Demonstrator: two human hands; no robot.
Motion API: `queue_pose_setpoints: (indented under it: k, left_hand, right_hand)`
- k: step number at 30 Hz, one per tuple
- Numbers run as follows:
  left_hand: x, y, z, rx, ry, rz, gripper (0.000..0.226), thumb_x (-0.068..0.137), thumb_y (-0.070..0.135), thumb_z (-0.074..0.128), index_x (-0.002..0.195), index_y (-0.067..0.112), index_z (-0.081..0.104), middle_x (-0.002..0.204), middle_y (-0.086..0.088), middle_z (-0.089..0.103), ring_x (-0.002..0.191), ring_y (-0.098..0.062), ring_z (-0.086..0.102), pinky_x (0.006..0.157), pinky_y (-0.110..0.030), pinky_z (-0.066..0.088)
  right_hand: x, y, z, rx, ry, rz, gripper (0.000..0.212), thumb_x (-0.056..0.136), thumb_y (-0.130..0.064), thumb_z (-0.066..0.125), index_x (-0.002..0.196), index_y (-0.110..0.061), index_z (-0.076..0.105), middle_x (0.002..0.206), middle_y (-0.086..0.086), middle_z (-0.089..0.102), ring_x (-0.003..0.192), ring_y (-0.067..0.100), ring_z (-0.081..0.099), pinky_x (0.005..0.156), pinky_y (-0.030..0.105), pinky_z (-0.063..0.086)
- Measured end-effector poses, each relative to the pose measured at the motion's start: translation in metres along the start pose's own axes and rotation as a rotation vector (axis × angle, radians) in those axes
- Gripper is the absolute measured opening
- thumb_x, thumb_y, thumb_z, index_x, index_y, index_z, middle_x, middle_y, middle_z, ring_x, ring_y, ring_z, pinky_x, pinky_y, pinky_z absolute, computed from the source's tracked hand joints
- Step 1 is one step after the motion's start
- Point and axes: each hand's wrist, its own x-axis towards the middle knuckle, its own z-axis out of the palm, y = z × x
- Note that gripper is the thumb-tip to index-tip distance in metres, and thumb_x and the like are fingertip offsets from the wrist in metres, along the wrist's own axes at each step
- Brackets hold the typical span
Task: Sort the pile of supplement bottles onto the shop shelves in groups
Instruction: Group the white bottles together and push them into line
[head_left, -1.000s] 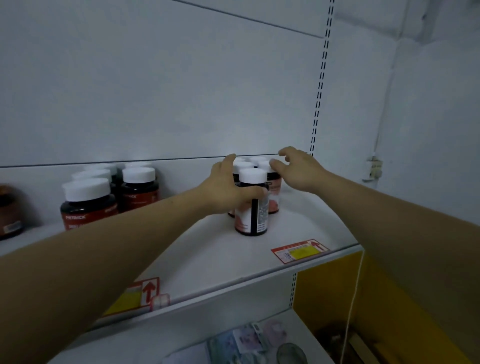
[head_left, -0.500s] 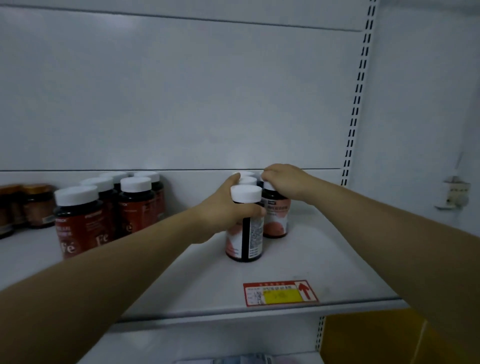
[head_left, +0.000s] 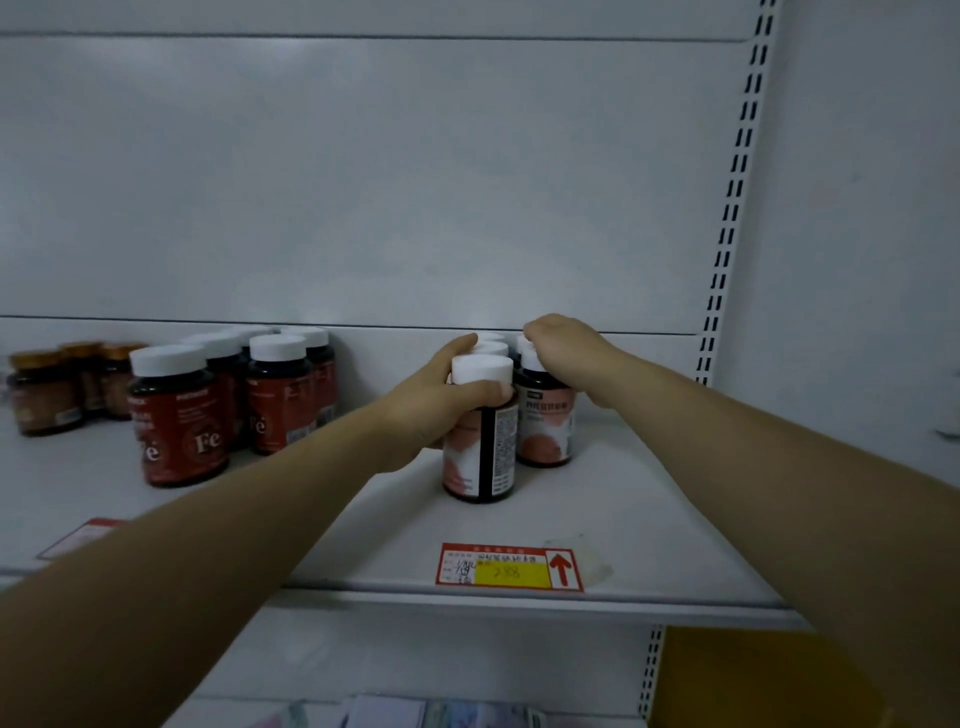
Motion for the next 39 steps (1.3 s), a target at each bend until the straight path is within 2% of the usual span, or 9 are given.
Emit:
queue_pose_setpoints:
  k: [5,9,14,20,24,31,33,36,39]
  left_hand:
    - [0.004,0.0,-0.001,0.061,0.007,0.015,0.075,0.084,0.022,0.067,0.143,0.037,0.024,0.113,0.008,0.053,0.095,-0.01,0.057,0.068,-0.03,0.049]
    - [0.006,0.001,-0.001,0.099,-0.014,0.008,0.07,0.085,0.023,0.067,0.14,0.038,0.025,0.105,0.012,0.054,0.091,-0.008,0.058,0.071,-0.031,0.051]
    - [0.008,0.002,-0.003,0.117,-0.04,-0.004,0.075,0.087,0.021,0.063,0.144,0.04,0.019,0.106,0.01,0.055,0.094,-0.011,0.058,0.083,-0.038,0.05]
    - [0.007,0.003,-0.006,0.089,-0.071,-0.015,0.082,0.087,0.017,0.061,0.148,0.042,0.012,0.11,0.011,0.054,0.099,-0.014,0.056,0.089,-0.041,0.046]
    - [0.007,0.001,-0.007,0.055,-0.064,-0.012,0.096,0.069,0.025,0.068,0.147,0.041,0.014,0.11,0.011,0.055,0.097,-0.014,0.058,0.082,-0.038,0.048]
    - [0.001,-0.004,-0.011,0.031,-0.013,0.057,0.089,0.086,0.021,0.066,0.149,0.039,0.007,0.104,0.019,0.046,0.089,-0.005,0.055,0.071,-0.027,0.047]
    - [-0.004,-0.007,-0.01,0.014,-0.043,0.073,0.084,0.084,0.013,0.068,0.144,0.042,0.017,0.102,0.02,0.049,0.087,-0.002,0.055,0.068,-0.024,0.049]
    - [-0.008,-0.012,-0.004,0.056,-0.095,0.133,0.066,0.079,-0.004,0.068,0.109,0.046,0.039,0.104,0.01,0.059,0.09,-0.004,0.061,0.066,-0.02,0.05]
    - [-0.005,-0.013,-0.001,0.06,-0.087,0.159,0.072,0.075,-0.007,0.07,0.118,0.042,0.039,0.109,0.003,0.061,0.097,-0.01,0.062,0.075,-0.028,0.05]
  right_hand:
    - [-0.002,-0.002,0.006,0.05,0.018,0.048,0.04,0.101,-0.022,0.033,0.121,0.004,0.056,0.125,0.025,0.055,0.116,0.038,0.052,0.094,0.04,0.043]
    - [-0.001,-0.006,0.009,-0.066,0.035,0.049,0.019,0.095,-0.016,0.037,0.097,-0.005,0.053,0.116,0.02,0.056,0.096,0.031,0.053,0.074,0.031,0.04]
    - [-0.004,-0.007,0.007,-0.124,0.016,0.029,0.031,0.097,-0.015,0.038,0.119,0.001,0.055,0.122,0.022,0.055,0.111,0.035,0.053,0.087,0.034,0.044]
    - [-0.007,-0.009,0.003,-0.09,-0.006,0.012,0.036,0.1,-0.019,0.031,0.111,0.004,0.057,0.116,0.019,0.056,0.108,0.033,0.052,0.086,0.037,0.043]
    - [-0.005,-0.006,0.007,-0.032,0.059,0.025,0.03,0.096,-0.028,0.037,0.092,-0.006,0.058,0.099,0.011,0.057,0.089,0.025,0.052,0.067,0.031,0.038]
    - [-0.005,-0.007,-0.004,-0.095,0.078,-0.058,0.039,0.094,-0.04,0.045,0.106,-0.007,0.062,0.106,0.006,0.06,0.101,0.023,0.056,0.085,0.035,0.044]
    - [-0.005,-0.01,-0.005,-0.125,0.014,-0.057,0.039,0.095,-0.037,0.045,0.115,-0.008,0.061,0.114,0.005,0.059,0.106,0.023,0.054,0.088,0.034,0.044]
    - [-0.004,-0.011,0.001,-0.213,-0.05,-0.058,0.036,0.094,-0.029,0.041,0.107,-0.005,0.064,0.112,0.01,0.063,0.1,0.025,0.057,0.081,0.035,0.046]
    - [-0.001,-0.008,0.005,-0.207,0.005,-0.072,0.035,0.091,-0.028,0.041,0.097,-0.004,0.067,0.103,0.011,0.065,0.094,0.026,0.058,0.078,0.036,0.047]
